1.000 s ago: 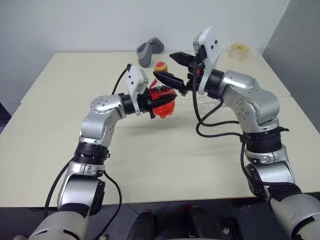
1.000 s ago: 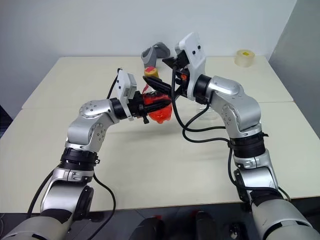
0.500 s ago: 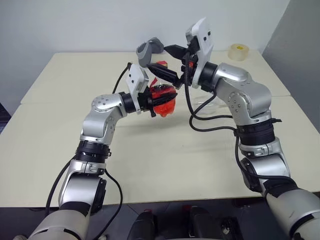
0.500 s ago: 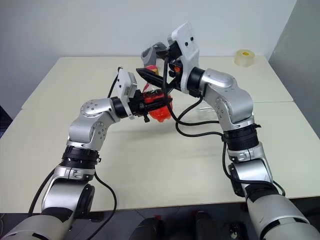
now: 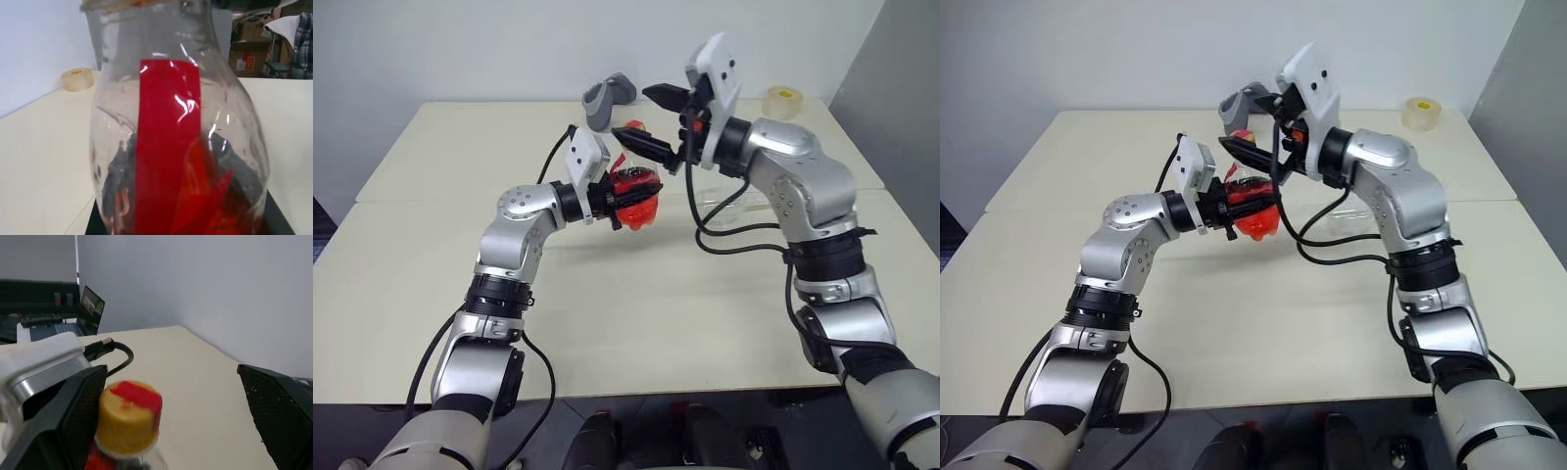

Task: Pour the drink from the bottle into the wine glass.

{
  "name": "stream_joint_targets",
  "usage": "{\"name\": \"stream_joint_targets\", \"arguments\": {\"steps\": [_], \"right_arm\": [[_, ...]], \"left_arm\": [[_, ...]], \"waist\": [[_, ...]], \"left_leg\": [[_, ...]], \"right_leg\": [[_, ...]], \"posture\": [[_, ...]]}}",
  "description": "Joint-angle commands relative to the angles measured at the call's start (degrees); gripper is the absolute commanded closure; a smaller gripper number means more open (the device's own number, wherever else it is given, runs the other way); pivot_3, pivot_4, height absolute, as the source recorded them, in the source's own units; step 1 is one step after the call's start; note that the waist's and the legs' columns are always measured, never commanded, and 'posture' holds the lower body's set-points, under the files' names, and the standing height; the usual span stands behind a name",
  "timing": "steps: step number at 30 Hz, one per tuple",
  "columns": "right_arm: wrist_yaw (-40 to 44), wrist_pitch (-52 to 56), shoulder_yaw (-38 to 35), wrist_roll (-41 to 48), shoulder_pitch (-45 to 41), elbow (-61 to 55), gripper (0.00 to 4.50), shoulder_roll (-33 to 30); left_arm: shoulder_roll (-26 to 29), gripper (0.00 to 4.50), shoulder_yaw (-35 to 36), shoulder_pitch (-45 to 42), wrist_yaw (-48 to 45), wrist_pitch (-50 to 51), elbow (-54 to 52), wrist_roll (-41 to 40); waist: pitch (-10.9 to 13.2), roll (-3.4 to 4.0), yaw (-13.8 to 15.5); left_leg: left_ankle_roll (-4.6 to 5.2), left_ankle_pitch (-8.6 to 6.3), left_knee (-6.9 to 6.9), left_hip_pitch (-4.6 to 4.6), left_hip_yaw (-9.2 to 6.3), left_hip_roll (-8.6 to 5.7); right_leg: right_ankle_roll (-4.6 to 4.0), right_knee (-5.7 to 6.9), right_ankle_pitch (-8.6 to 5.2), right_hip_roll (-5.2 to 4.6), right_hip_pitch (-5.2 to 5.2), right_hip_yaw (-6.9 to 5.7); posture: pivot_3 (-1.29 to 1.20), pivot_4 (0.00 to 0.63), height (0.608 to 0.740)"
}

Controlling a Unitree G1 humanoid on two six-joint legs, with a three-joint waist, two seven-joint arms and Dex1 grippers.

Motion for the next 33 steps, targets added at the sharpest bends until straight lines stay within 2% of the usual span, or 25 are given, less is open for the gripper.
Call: {"name": "stream_joint_targets", "arguments": {"steps": [1,4,8,15,20,25,33], "right_arm": [[-2.12,2.16,-5.75,-1.18,2.96,-0.62,0.0,-6.42],[-1.98,2.81,-6.4,-0.97,5.53,-1.84,0.0,-9.93],[-2.1,3.74,-7.22,-0.81,7.3,-3.24,0.0,-11.87],[-1.22,5.91,-6.96,0.95,10.34,-8.2,0.0,-11.44],[1.22,-1.93,-2.47,-5.53,14.15,-6.93,0.0,-14.5],[0.49,-9.1,-0.98,-10.72,16.58,-3.51,0.0,-15.82],[-0.51,-10.88,-1.48,-12.88,19.48,-4.33,0.0,-14.86]], "left_arm": [[0.73,3.37,2.15,-1.5,-1.25,-2.08,-2.31,-1.21],[0.58,3.37,2.11,-1.96,-1.43,-2.3,-1.61,-1.09],[0.25,3.37,2.27,-2.43,-1.83,-2.45,-1.03,-0.82],[-0.22,3.37,2.23,-3.22,-2.39,-2.71,-0.24,-0.46],[-0.14,3.37,2.39,-3.06,-2.24,-2.52,-0.7,-0.41],[-0.03,3.37,2.55,-1.62,-1.6,-1.67,-2.76,-0.79],[0.14,3.37,2.66,-0.44,-1.22,-0.84,-4.44,-1.08]], "waist": [[0.0,0.0,0.02],[0.0,-0.01,0.72],[0.01,0.0,0.25],[0.01,0.0,-0.04],[0.01,0.0,0.42],[0.02,-0.01,0.51],[0.02,-0.01,0.49]], "left_leg": [[0.0,0.0,0.0,0.0,-0.01,0.0],[0.0,0.0,0.01,-0.02,-0.03,-0.01],[0.01,0.0,0.01,0.0,0.06,-0.04],[0.02,0.0,-0.02,-0.01,0.07,0.03],[0.02,-0.01,0.0,-0.01,0.06,0.01],[0.01,0.0,0.02,-0.01,0.09,-0.01],[0.01,0.0,0.02,-0.01,0.09,0.01]], "right_leg": [[0.0,0.0,0.0,0.0,0.0,-0.01],[0.0,-0.07,0.0,-0.01,0.06,-0.03],[0.0,-0.05,0.0,-0.03,0.02,0.05],[0.0,0.0,0.0,0.01,0.0,0.02],[0.0,-0.03,0.0,0.01,0.02,0.03],[0.0,-0.04,0.0,0.01,0.02,0.05],[0.0,-0.03,0.0,0.01,0.02,0.05]], "posture": [[0.0,0.15,0.74],[0.0,0.15,0.74],[0.0,0.15,0.74],[0.0,0.15,0.74],[0.0,0.15,0.74],[0.0,0.15,0.74],[0.0,0.15,0.74]]}}
